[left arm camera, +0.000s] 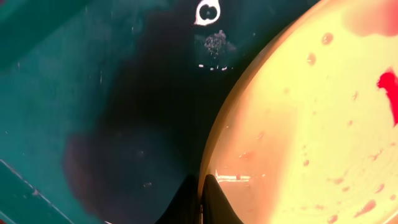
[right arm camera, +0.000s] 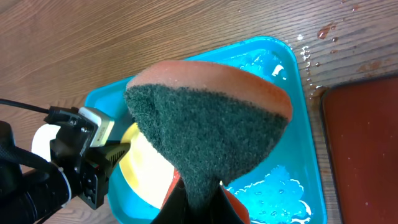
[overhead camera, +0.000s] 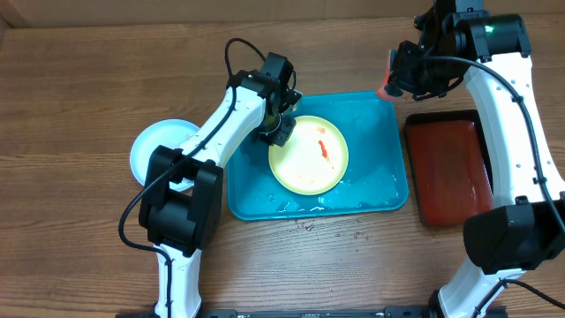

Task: Clean dirty plates on tray and stack at the side
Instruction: 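Grip the stained yellow plate rim and drag it to tray center, then lower the sponge with the right gripper and scrub the yellow plate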

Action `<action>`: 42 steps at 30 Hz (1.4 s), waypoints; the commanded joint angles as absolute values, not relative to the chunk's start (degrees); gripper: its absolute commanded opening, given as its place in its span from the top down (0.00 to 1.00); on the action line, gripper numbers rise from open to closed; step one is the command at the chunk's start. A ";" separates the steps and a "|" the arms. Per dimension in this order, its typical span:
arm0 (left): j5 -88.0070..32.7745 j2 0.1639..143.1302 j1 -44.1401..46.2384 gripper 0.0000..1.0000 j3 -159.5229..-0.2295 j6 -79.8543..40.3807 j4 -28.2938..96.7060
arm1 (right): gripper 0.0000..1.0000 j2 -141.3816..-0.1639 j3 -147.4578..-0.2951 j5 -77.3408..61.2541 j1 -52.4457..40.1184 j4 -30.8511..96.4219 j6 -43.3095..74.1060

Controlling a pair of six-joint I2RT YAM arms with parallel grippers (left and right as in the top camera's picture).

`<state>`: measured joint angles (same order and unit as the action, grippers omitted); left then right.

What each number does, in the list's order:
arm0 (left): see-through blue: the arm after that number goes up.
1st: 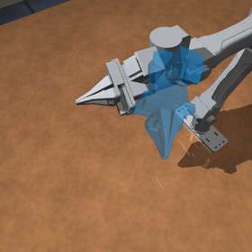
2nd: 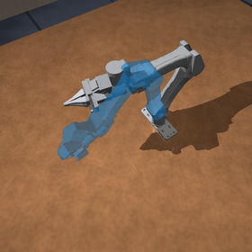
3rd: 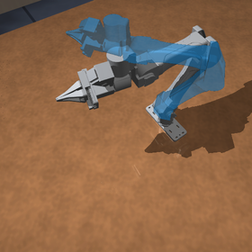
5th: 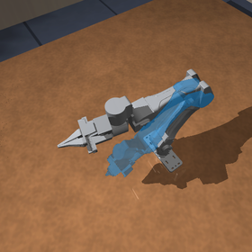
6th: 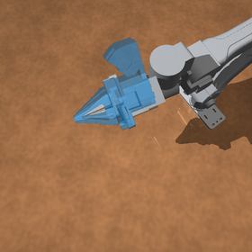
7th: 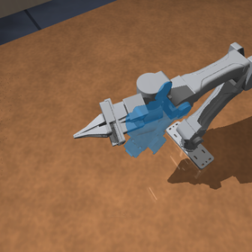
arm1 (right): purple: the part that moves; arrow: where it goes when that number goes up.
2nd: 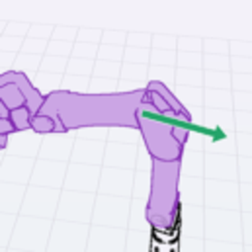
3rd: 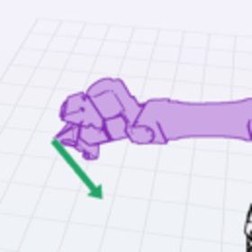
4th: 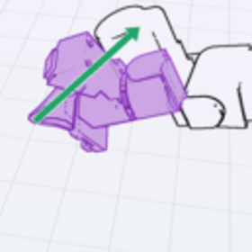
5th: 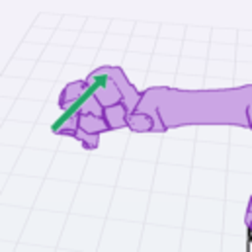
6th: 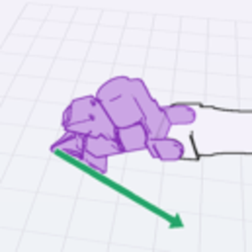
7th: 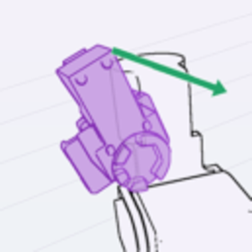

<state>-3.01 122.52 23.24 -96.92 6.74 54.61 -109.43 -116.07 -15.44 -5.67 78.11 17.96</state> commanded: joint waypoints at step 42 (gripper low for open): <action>-11.25 123.00 20.91 0.96 -90.04 -37.26 57.52 | 0.96 -110.30 -112.68 -15.25 -7.60 78.11 16.25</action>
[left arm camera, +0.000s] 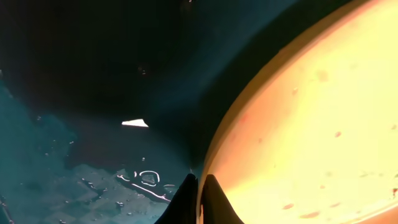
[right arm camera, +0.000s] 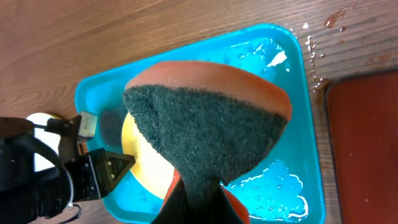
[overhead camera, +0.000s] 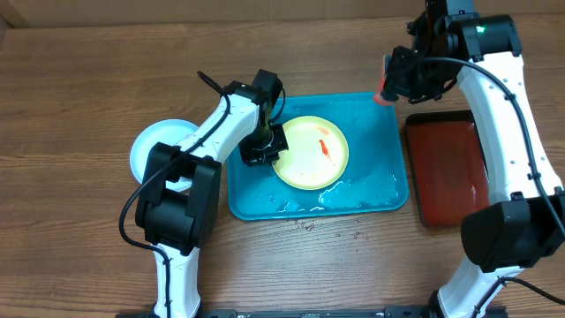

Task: Clean dirty plates on tray and stack at the side
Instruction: 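Lower the sponge with the right gripper and scrub the yellow plate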

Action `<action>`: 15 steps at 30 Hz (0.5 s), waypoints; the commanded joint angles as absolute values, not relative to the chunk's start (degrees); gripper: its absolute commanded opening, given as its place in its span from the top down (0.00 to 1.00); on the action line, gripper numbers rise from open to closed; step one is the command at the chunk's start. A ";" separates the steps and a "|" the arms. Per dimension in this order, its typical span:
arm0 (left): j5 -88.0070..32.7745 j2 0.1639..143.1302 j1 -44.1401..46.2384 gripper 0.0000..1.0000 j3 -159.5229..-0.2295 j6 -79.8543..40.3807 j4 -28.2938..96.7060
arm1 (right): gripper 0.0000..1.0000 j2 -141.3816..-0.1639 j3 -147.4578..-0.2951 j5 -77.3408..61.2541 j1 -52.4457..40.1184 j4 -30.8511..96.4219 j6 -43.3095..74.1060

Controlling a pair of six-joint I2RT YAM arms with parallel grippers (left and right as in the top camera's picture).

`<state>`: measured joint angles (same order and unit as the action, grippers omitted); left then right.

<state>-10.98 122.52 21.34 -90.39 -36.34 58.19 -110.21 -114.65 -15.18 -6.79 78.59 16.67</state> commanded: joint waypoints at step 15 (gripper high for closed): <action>-16.58 123.00 20.53 0.96 -90.06 -27.59 53.67 | 0.96 -112.53 -94.13 -16.29 -19.05 60.31 24.58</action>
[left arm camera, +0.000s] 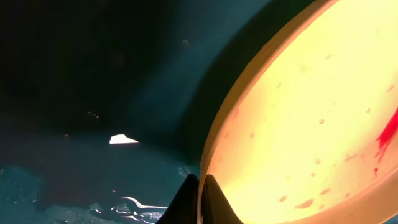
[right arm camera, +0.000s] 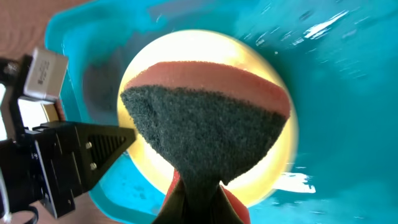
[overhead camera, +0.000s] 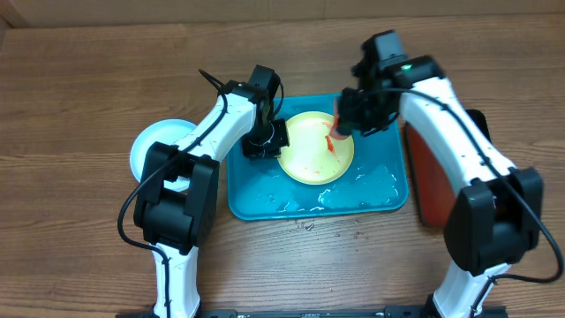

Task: Clean dirty plates on tray and stack at the side
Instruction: 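Lower the sponge with the right gripper and scrub the yellow plate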

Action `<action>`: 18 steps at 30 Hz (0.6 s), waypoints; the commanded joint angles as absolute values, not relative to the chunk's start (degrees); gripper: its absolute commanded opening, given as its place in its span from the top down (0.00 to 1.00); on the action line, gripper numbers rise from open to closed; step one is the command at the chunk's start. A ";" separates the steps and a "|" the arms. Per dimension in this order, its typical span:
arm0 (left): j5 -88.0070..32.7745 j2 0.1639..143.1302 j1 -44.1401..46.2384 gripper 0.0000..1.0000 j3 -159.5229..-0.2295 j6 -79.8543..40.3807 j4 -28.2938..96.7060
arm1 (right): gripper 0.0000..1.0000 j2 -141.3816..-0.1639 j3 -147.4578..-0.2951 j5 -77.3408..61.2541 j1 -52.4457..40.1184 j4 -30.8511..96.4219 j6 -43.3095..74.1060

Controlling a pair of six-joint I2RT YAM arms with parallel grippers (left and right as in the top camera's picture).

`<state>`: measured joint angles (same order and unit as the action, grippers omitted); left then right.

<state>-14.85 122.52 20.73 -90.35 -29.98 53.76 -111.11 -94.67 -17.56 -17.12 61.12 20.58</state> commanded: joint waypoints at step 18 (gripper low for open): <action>-20.25 123.00 18.00 0.96 -90.04 -23.07 54.52 | 0.96 -123.76 -94.11 -9.47 -20.29 64.38 32.03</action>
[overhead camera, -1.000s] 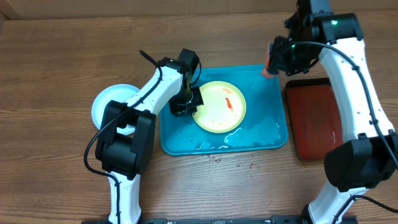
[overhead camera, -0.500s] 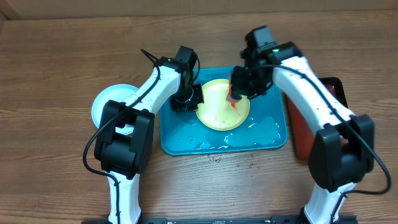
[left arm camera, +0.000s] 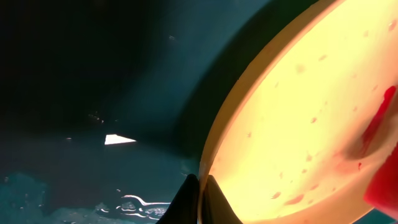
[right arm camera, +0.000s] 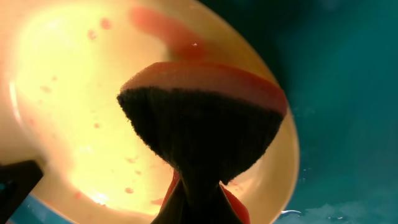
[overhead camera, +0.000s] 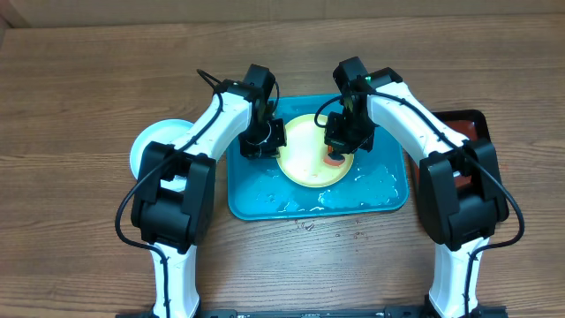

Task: Clean dirty plates on tray and stack at the side
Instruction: 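Lower the sponge with the right gripper and scrub the yellow plate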

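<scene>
A pale yellow plate [overhead camera: 305,150] with red smears lies in the blue tray [overhead camera: 388,190]. My left gripper [overhead camera: 265,141] is shut on the plate's left rim [left arm camera: 214,149], its fingertips [left arm camera: 200,193] pinching the edge. My right gripper [overhead camera: 342,141] is shut on an orange sponge with a dark green scouring face [right arm camera: 199,137], which is pressed down on the right part of the plate [right arm camera: 68,112]. The sponge's orange edge [overhead camera: 335,160] shows below the gripper, and red smear remains at the plate's rim [right arm camera: 168,28].
A light blue plate [overhead camera: 152,150] sits on the wooden table left of the tray. A dark red tray [overhead camera: 468,124] lies to the right, mostly under my right arm. Water pools in the blue tray [overhead camera: 375,181] and drops lie on the table [overhead camera: 309,225].
My right gripper has come lower with the sponge, from the plate's upper right down onto its right part. The left gripper still pinches the rim.
First my right gripper held the sponge high beyond the tray's far right corner while the left pinched the plate's rim. It stayed up there, the left sliding lower on the rim. Then the sponge was over the plate, and now rests on it.
</scene>
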Action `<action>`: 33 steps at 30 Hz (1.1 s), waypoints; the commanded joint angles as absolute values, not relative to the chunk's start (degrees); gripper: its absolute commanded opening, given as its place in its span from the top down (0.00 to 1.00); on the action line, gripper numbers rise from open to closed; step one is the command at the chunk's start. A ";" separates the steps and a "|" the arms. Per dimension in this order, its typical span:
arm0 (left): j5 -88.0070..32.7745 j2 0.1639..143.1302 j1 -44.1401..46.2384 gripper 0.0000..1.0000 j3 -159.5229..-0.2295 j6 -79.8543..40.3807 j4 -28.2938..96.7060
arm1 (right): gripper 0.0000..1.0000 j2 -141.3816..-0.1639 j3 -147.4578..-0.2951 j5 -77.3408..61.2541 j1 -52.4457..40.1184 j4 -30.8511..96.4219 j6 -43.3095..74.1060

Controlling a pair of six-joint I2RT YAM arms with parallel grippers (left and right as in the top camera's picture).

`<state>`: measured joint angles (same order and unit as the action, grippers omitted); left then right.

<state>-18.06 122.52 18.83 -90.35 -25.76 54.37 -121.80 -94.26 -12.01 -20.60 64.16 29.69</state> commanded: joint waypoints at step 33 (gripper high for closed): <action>-22.52 123.00 17.91 0.96 -90.04 -21.76 53.93 | 0.96 -130.74 -97.82 -14.61 -20.29 70.50 22.17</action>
